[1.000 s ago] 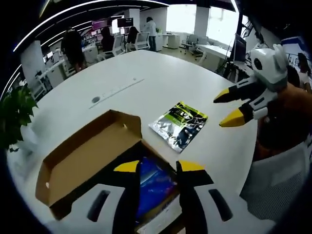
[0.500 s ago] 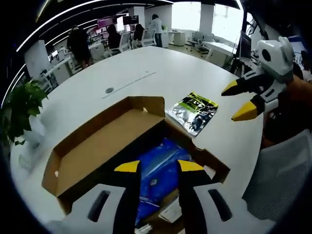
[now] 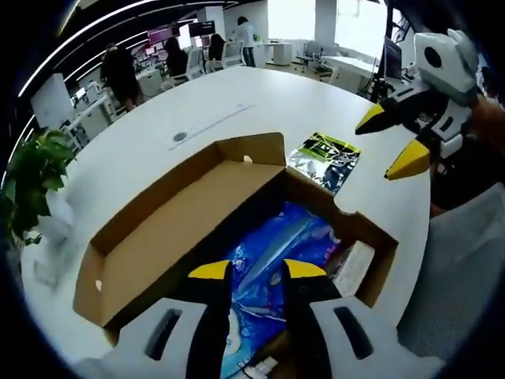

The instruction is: Operate the shoe box by opening the lid, removing the specified soft item, and placing it in the target area until the item is outside and the box remains undamaged.

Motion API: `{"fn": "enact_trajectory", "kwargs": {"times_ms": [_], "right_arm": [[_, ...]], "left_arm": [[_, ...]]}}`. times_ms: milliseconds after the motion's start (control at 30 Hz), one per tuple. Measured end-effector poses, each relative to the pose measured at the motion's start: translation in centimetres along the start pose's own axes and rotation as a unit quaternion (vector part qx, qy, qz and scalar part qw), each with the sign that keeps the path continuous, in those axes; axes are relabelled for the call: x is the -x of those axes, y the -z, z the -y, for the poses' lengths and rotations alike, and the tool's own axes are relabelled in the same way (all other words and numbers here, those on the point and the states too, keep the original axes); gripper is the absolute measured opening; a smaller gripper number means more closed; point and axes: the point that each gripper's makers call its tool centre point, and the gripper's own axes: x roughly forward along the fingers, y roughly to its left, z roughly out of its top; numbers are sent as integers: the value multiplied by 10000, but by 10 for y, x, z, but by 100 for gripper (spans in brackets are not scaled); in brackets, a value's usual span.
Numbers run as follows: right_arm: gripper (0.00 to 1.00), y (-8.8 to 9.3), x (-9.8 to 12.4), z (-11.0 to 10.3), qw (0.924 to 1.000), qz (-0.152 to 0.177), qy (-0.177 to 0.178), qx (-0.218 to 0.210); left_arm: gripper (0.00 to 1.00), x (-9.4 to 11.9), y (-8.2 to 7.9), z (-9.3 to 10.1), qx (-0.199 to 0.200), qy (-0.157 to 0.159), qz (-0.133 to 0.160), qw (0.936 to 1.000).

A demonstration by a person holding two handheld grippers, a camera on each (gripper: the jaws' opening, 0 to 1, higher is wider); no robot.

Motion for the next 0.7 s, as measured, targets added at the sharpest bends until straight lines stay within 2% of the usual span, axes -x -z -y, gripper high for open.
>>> {"fn": "enact_trajectory", "kwargs": {"times_ms": [333,700], "right_arm": [[36,-16,-20,-14,9990,21,-213,392],[33,-19,-45,-23,9968,-191,-390,665]], "left_arm": [[19,-14,7,-7,-205,207,-86,9995],[14,-27,14,-12,-398,306,-178,9986]]}}
